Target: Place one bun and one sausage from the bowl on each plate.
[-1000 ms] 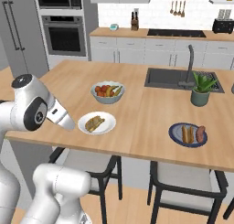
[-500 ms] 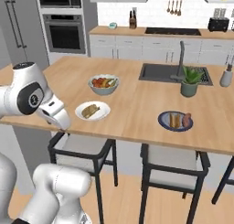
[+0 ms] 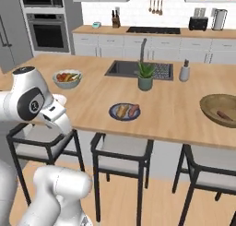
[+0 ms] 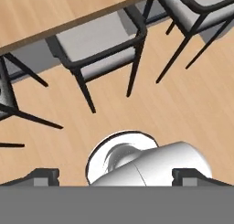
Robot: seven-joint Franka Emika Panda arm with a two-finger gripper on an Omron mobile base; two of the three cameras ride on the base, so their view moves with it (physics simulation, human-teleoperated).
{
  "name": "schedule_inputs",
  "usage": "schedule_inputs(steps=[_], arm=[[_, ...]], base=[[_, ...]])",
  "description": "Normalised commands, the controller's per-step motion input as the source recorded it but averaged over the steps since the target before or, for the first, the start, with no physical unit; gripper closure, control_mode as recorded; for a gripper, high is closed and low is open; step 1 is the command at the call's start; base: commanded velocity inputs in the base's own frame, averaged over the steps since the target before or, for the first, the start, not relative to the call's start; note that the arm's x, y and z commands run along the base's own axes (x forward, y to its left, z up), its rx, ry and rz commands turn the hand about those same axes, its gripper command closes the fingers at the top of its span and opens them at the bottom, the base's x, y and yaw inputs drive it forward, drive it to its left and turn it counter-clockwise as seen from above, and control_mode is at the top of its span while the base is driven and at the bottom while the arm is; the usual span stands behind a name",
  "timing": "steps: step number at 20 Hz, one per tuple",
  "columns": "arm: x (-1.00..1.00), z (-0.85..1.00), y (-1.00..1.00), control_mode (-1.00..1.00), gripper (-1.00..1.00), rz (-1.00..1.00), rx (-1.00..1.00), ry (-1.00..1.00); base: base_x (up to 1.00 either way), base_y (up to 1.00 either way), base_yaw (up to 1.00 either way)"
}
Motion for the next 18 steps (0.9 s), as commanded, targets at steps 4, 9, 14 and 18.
schedule_inputs(steps=[4,9,14,18], arm=[[0.0,0.0,0.0,1.0,-1.0,0.0,0.0,0.0],[0.0,0.0,0.0,1.0,-1.0,0.0,0.0,0.0],[0.0,0.0,0.0,1.0,-1.0,0.0,0.0,0.0],[0.0,0.0,0.0,1.0,-1.0,0.0,0.0,0.0]], base=[[0.39,-1.0,0.0],[0.56,-1.0,0.0],[0.44,-1.0,0.0],[0.22,-0.92,0.03]])
